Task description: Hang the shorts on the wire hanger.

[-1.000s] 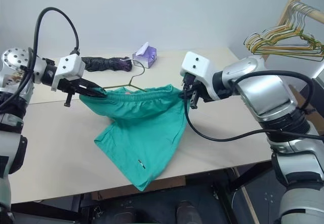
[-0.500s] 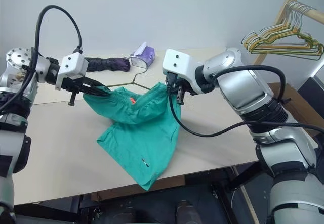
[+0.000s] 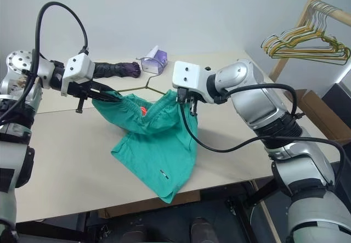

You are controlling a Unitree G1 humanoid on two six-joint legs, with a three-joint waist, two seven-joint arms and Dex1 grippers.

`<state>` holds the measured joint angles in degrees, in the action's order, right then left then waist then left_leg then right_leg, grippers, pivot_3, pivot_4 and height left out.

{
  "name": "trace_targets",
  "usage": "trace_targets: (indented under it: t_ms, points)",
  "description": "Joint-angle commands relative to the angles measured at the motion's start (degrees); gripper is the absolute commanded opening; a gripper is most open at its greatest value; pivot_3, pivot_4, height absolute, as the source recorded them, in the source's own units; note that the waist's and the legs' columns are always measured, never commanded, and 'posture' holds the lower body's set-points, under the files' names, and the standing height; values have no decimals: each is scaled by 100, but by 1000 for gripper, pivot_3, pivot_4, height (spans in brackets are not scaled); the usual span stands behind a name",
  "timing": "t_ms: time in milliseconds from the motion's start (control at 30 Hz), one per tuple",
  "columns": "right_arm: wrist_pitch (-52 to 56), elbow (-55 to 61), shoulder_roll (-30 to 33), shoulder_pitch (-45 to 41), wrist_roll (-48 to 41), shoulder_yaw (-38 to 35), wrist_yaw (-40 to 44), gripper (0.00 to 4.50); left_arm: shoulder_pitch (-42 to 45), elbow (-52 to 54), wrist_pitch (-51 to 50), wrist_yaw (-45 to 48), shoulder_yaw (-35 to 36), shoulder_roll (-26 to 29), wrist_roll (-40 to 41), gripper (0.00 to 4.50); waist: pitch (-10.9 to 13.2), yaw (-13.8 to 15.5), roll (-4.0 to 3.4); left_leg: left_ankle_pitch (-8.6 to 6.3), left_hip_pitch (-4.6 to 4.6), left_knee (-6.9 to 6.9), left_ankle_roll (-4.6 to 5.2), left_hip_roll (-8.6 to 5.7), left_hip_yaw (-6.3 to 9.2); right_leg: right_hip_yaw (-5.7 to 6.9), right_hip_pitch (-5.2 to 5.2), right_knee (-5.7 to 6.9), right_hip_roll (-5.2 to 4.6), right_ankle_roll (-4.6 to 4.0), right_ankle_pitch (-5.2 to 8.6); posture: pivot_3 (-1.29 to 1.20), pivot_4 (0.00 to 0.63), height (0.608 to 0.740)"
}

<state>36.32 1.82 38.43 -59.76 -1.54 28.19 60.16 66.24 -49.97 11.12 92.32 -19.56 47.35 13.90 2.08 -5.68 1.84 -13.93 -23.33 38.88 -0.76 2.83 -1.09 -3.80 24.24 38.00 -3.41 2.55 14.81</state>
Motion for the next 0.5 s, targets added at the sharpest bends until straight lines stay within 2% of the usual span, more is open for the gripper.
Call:
trace_targets:
  t_ms: [33, 367, 500]
  points:
    - [-276, 94, 27, 15, 70, -190, 114, 1661, 72, 154, 37, 18, 157, 91, 132, 108, 0, 1, 0, 0, 0, 0, 0, 0, 0, 0, 0, 0, 0, 0, 0, -55, 0, 740]
    - [-438, -163, -17, 21, 40, -394, 326, 1661, 4, 223, 84, 18, 90, 164, 95, 108, 0, 5, 0, 0, 3, 0, 0, 0, 0, 0, -2, 1, 0, 0, 0, -48, 0, 740]
    - [-94, -328, -84, -178, -229, -670, 468, 1661, -29, 232, 127, 18, 99, 177, 46, 108, 0, 2, 0, 0, 4, -1, 0, 0, 0, 0, -2, 0, 1, 0, 0, -42, 0, 740]
